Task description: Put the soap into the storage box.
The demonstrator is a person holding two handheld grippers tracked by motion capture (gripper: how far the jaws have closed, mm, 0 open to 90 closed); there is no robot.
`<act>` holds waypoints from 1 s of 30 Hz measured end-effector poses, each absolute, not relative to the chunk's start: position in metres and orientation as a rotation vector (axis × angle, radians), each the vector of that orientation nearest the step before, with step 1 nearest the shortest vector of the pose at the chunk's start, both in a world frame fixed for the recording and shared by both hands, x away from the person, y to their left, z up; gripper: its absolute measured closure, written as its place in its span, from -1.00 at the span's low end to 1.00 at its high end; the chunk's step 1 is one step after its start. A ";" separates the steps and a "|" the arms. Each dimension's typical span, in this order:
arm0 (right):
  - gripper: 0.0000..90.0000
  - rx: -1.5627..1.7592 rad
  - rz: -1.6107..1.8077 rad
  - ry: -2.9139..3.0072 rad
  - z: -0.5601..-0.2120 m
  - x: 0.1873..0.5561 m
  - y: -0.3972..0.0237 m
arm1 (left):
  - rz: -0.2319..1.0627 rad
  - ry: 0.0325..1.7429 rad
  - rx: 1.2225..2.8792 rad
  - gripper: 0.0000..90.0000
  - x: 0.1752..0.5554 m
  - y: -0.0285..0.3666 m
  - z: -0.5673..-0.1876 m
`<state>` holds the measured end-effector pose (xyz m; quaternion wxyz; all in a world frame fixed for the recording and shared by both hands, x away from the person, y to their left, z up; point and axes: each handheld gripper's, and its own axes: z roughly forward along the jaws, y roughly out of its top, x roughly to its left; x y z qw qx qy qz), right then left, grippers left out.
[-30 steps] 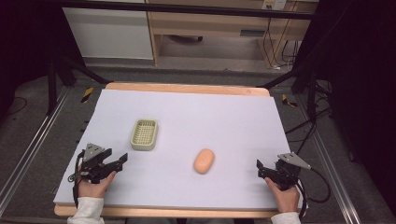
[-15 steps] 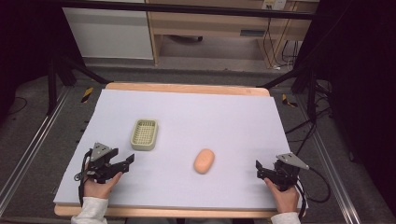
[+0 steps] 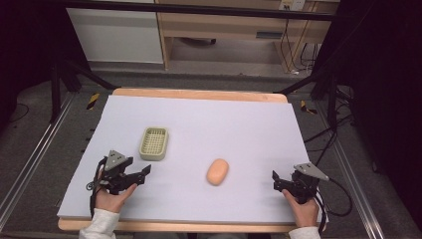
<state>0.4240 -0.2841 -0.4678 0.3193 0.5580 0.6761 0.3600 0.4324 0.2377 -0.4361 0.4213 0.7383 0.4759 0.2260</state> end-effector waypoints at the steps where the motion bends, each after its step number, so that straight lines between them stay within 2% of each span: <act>1: -0.92 1.467 0.947 1.781 -0.468 0.424 -0.284 | 0.564 1.186 1.860 -0.43 0.432 0.236 -0.435; 20: -0.91 1.461 0.932 1.813 -0.470 0.431 -0.279 | 0.553 1.125 1.895 -0.46 0.438 0.211 -0.421; 30: -0.91 1.458 0.936 1.804 -0.468 0.434 -0.279 | 0.542 1.072 1.922 -0.46 0.446 0.185 -0.414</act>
